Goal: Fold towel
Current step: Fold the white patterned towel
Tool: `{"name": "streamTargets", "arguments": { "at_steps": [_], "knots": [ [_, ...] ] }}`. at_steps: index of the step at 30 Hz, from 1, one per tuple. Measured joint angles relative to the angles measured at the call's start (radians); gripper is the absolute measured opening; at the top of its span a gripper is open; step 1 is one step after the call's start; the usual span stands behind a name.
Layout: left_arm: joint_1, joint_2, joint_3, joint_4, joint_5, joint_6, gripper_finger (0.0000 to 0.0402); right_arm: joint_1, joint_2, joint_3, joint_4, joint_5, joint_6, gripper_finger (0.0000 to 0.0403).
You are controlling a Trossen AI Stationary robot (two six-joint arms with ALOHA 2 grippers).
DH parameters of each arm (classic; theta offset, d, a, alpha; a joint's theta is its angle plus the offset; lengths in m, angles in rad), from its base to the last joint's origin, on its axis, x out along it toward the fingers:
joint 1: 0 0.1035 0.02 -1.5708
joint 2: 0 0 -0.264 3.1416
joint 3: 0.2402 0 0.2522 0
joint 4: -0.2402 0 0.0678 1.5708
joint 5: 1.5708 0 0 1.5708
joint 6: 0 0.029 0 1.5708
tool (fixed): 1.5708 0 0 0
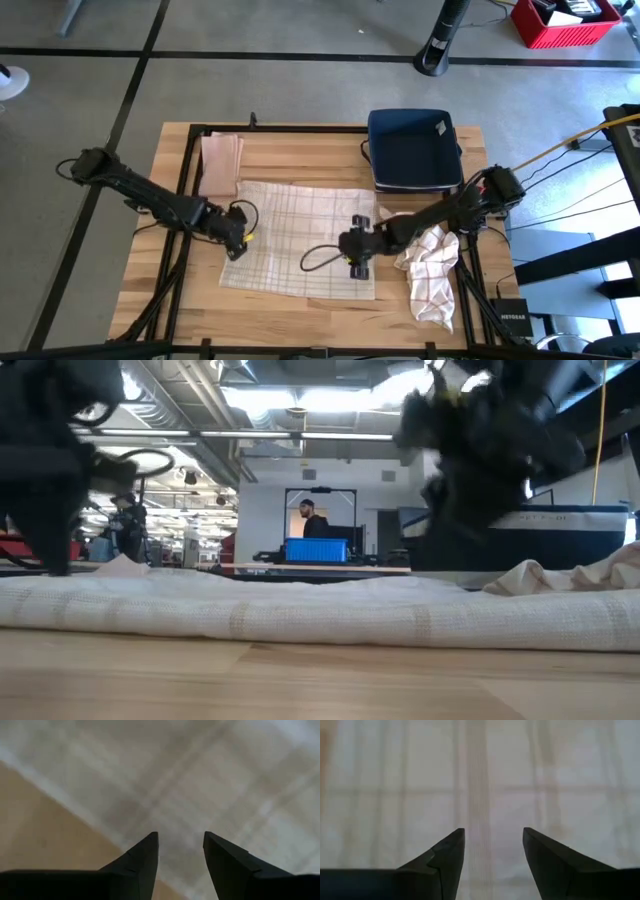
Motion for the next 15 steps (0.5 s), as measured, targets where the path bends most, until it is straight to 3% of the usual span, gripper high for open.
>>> {"name": "streamTargets", "arguments": {
  "at_steps": [7,15],
  "knots": [
    [-0.096,-0.004,-0.069,0.005,0.048,-0.194,0.0147,0.025,0.034,-0.065,-0.077,-0.005,0.12,0.0205],
    [-0.153,-0.007,-0.033,-0.024,0.092,-0.243,0.0147,0.022,0.037,-0.037,-0.109,-0.019,0.126,0.0205]
  ]
}}
